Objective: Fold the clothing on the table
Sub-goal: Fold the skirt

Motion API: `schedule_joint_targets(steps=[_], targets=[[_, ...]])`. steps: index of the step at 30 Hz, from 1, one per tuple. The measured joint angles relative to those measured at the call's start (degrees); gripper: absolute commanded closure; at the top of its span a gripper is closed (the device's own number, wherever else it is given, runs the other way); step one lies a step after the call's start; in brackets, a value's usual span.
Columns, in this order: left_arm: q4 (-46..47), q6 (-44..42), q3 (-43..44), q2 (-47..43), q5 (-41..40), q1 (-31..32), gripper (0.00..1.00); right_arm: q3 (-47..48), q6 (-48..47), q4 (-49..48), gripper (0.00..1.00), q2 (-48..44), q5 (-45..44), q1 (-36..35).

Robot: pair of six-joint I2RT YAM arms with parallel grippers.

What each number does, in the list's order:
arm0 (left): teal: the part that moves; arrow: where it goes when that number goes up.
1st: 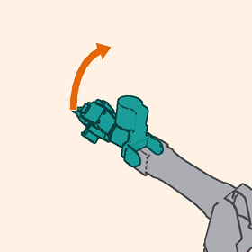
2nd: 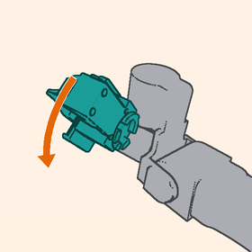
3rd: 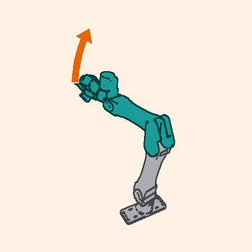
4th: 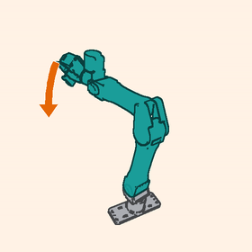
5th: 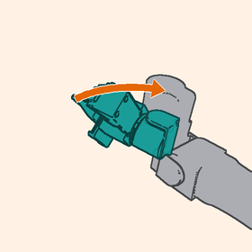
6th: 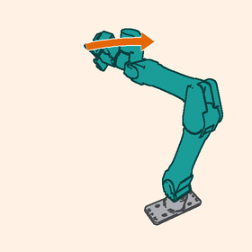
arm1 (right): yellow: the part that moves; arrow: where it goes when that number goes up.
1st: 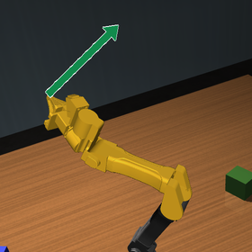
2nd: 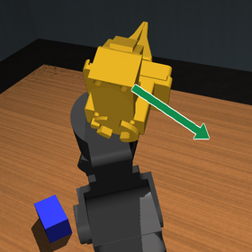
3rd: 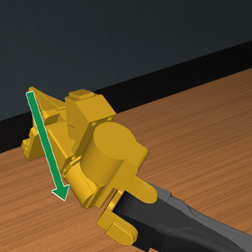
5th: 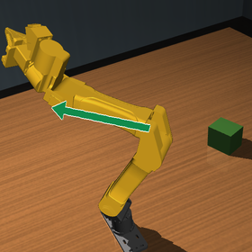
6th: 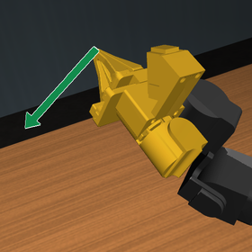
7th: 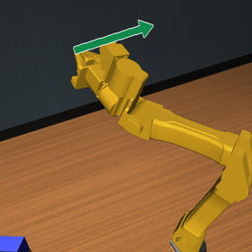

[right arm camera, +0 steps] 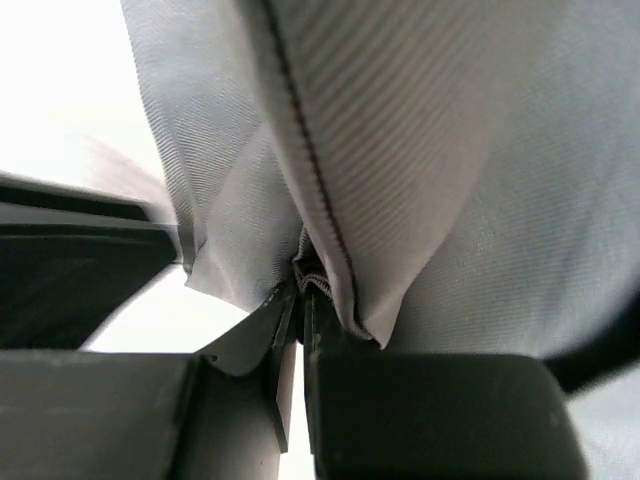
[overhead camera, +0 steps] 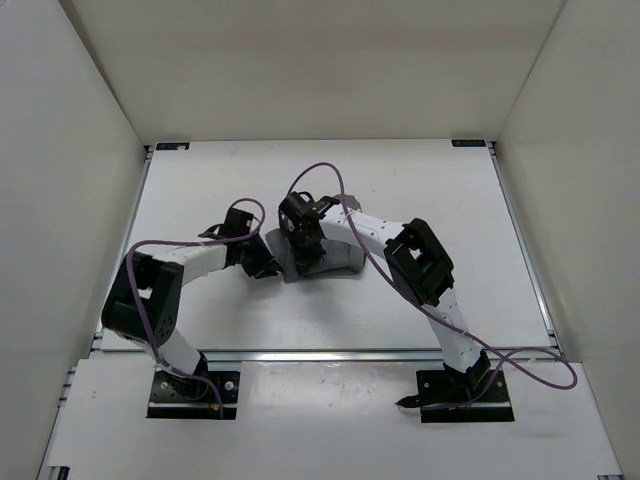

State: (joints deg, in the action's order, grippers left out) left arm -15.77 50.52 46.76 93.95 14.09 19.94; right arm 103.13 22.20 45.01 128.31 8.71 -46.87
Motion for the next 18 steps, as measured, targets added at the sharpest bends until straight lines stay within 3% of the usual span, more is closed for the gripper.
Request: schedule_joint_targets(steps=[4, 11, 16, 18], targets=[[-2.5, 0.6, -1.3, -7.3, 0.4, -5.0, 0.65, 0.2, 3.9, 2.1, 1.00, -0.3, -5.5, -0.3], [-2.8, 2.2, -1.4, -26.0, 0.2, -12.2, 0.67, -2.3, 11.5, 11.3, 0.82, -2.6, -18.4, 2.5], [-3.4, 1.3, -2.3, -26.6, 1.0, -13.3, 0.66, 3.9, 11.0, 21.7, 0.74, -2.3, -25.7, 5.4], [-4.3, 0.7, -3.8, -26.4, 1.6, -13.9, 0.66, 8.7, 9.6, 23.4, 0.65, -2.4, -26.4, 4.3]])
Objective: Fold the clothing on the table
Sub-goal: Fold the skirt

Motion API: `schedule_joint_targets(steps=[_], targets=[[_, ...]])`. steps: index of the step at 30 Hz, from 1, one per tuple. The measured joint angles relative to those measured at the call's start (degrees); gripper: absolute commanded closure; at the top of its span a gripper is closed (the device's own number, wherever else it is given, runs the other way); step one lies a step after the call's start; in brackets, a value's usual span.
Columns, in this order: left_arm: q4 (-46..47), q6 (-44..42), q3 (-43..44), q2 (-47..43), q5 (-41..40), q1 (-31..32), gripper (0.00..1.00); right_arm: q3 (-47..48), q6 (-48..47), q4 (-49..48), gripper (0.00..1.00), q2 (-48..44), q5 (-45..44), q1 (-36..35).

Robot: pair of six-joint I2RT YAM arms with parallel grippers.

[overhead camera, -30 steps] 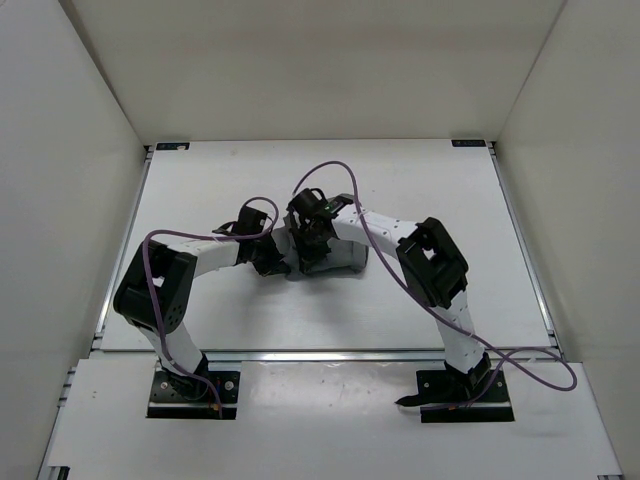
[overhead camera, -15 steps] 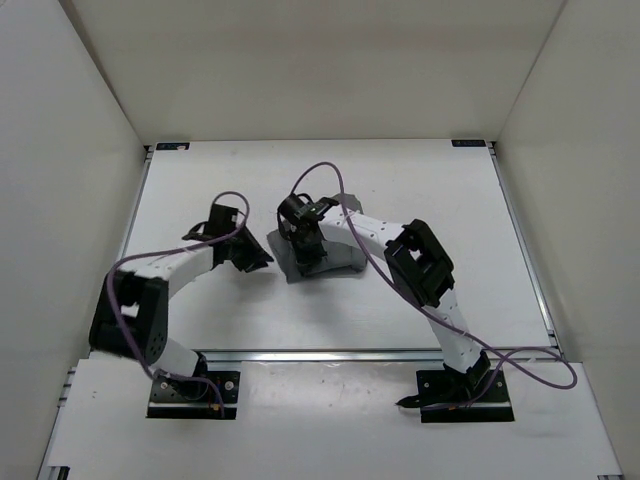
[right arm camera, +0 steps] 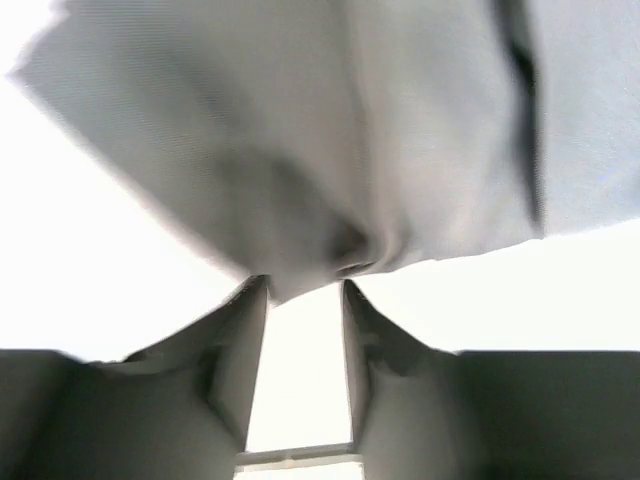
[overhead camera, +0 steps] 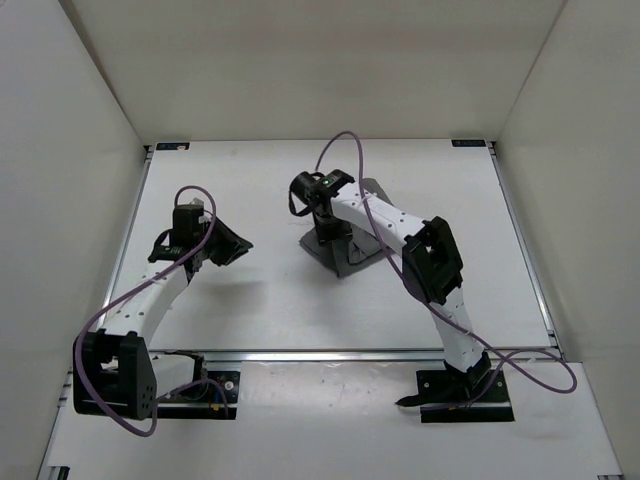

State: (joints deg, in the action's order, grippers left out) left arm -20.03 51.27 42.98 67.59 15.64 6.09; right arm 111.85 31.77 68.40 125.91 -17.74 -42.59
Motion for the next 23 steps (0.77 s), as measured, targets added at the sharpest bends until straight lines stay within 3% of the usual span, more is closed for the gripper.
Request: schedule_joint_targets(steps=[5, 10, 17, 23], targets=[[-2.6, -1.8, -1.3, 0.0, 0.7, -2.6, 0.65, 1.7, -3.0, -2.2, 0.47, -5.8, 4.3, -6.7], [-3.6, -3.8, -1.3, 0.0, 1.7, -5.3, 0.63, -14.5, -3.5, -9.4, 0.44, -21.9, 11.0, -10.2], [-3.9, -4.8, -1.3, 0.0, 2.5, -5.6, 0.63, -37.9, -3.3, -16.6, 0.42, -38.7, 15.7, 0.7], [-2.6, -4.3, -2.1, 0.0, 3.0, -4.7, 0.63, -41.6, -6.0, -18.7, 0.42, -40.0, 18.1, 6.2]])
